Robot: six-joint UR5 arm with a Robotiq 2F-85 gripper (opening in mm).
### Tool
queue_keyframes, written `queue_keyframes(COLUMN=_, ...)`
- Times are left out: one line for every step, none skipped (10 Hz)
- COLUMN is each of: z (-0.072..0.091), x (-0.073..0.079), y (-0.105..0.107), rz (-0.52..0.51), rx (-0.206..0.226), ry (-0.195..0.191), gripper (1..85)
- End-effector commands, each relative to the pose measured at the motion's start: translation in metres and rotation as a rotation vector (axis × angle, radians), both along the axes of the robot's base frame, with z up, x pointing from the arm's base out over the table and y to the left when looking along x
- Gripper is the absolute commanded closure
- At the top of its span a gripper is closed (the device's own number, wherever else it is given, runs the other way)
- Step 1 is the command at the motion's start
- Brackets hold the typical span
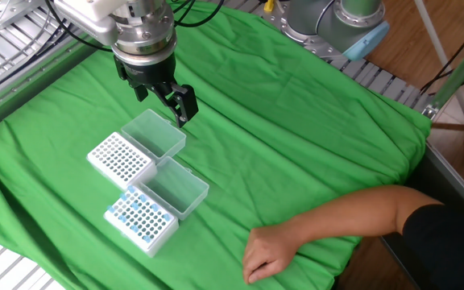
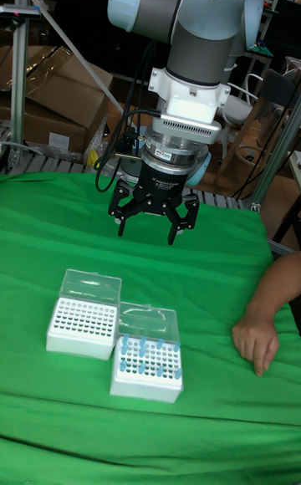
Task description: Insert a medium pipette tip into the holder for medium pipette tips
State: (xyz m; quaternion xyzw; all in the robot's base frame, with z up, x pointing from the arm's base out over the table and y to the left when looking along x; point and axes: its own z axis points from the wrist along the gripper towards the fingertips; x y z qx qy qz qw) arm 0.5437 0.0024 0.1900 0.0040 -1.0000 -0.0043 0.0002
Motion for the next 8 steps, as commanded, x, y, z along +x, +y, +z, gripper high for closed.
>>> queue_keyframes(z=0.001, x=0.02, y=0.003, rz=-0.004, rx=0.003, ry=-0.077, gripper=84.7)
queue_keyframes(z=-0.001, x=0.021, y=0.003, rz=-0.007, rx=0.003, ry=-0.086, gripper=84.7)
queue_keyframes(z=-0.001, x=0.021, y=0.003, rz=-0.009, rx=0.003, ry=-0.086, gripper=84.7)
queue_keyframes(z=-0.001, x=0.021, y=0.003, rz=-0.009, rx=0.003, ry=-0.087, gripper=84.7)
queue_keyframes(z=-0.001, x=0.022, y=0.003, rz=-0.009, rx=0.003, ry=-0.087, gripper=84.7)
queue_keyframes(z=-0.002, x=0.022, y=0.005, rz=-0.014, rx=0.008, ry=-0.087, gripper=84.7)
queue_keyframes(z=-0.002, x=0.024, y=0.01, rz=-0.026, rx=0.015, ry=-0.087, gripper=84.7)
queue_keyframes(z=-0.005, x=0.03, y=0.016, rz=-0.038, rx=0.012, ry=-0.086, gripper=84.7)
